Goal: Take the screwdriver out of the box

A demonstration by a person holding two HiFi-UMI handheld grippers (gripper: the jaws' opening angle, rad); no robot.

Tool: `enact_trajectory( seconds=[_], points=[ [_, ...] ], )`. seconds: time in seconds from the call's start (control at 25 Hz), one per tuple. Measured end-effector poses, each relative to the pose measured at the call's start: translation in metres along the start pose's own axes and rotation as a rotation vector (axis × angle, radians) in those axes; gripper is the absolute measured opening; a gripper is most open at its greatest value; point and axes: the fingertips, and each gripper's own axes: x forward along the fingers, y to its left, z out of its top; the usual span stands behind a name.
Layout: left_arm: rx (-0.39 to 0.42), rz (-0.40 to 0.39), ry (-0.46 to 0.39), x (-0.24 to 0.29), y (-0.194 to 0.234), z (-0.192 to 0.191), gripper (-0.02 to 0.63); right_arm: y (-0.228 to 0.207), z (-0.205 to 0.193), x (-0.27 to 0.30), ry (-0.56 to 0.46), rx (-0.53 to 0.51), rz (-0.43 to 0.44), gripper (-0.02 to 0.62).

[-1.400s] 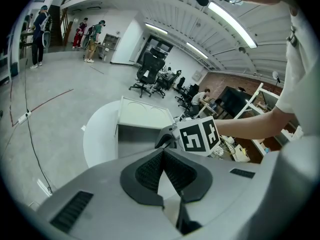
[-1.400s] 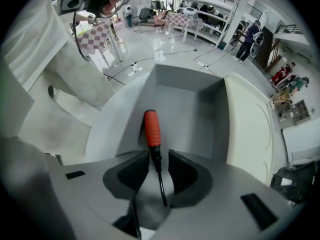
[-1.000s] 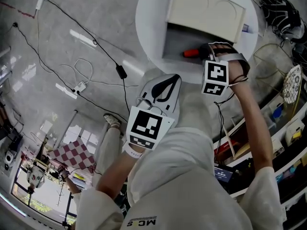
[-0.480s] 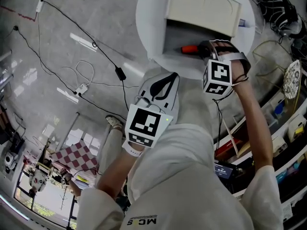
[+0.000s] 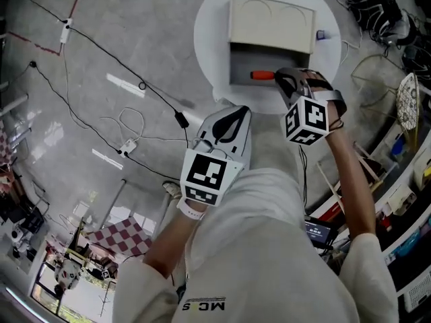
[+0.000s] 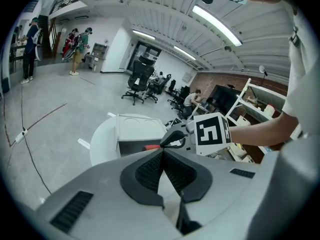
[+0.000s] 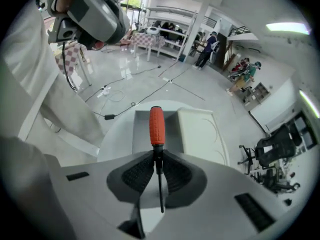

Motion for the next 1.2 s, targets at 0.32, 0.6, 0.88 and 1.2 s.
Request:
enact_trajectory(
  seconds=[0.32, 0.6, 0.88, 1.2],
  points=[
    [0.048, -0.017, -0.029, -0.029, -0.005, 0.029, 0.009, -0.007, 0.028, -0.059, -0.096, 0.13, -0.13, 0.111],
    [0.109, -0.038, -0.084, -0.049, -0.012, 0.058, 0.009, -0.011, 0.046, -0.114, -0.188, 0.301, -0.245, 0.11],
    [0.124, -0.026, -0.138, -0.071, -0.013, 0.075, 0.009, -0.018, 0.064, -0.172, -0.307, 0.444, -0.346, 0.112],
    [0.169, -0.02, -0.238, -0.095, -0.018, 0.114, 0.009, -0.039, 0.069, -0.234, -0.502, 0.673, -0.438, 0.112]
  ],
)
